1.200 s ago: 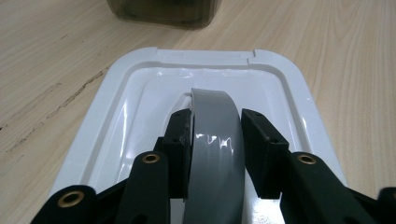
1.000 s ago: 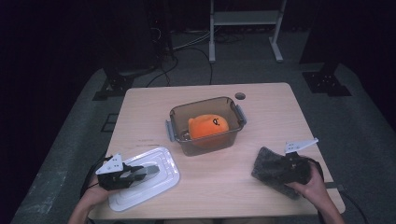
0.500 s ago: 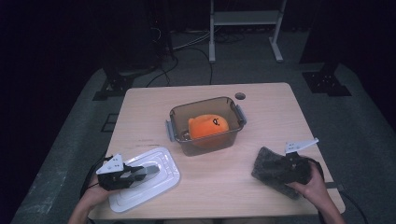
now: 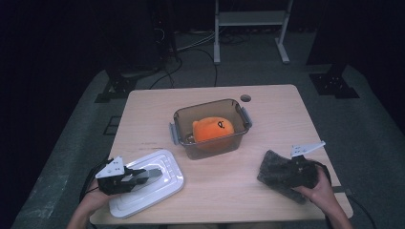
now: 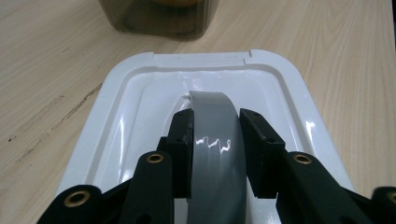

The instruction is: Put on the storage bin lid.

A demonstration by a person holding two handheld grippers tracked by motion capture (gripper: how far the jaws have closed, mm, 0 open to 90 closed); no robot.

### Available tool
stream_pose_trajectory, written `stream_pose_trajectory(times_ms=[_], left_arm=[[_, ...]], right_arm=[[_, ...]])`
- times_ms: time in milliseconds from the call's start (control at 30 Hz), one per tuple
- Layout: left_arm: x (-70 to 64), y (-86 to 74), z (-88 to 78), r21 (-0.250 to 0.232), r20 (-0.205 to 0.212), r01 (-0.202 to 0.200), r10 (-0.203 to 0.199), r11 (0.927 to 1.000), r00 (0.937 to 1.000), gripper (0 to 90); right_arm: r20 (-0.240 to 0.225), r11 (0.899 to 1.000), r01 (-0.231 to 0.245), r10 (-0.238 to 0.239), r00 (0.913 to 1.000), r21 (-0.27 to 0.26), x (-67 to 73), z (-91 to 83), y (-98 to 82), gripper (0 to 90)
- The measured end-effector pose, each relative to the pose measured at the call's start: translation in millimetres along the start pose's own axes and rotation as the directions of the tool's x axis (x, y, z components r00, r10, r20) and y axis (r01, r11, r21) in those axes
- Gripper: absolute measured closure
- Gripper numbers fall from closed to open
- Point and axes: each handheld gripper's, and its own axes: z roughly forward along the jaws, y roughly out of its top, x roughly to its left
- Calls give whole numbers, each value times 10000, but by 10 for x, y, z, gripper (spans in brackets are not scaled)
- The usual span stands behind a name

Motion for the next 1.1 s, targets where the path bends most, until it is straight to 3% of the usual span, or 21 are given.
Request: stream_pose_trajectory(times_ms=[533,1100], left_arm=[[-48,125,-238,-4,-250,-184,183,9998,9995,666],[-33,260,-458,-436,-250,-116,106,9990,9996,666]], right_arm=[[-14,10000,24,-24,10000,17,2,4,6,317],[-49,9999,-9,10,10000,105,-21,33,15,317]])
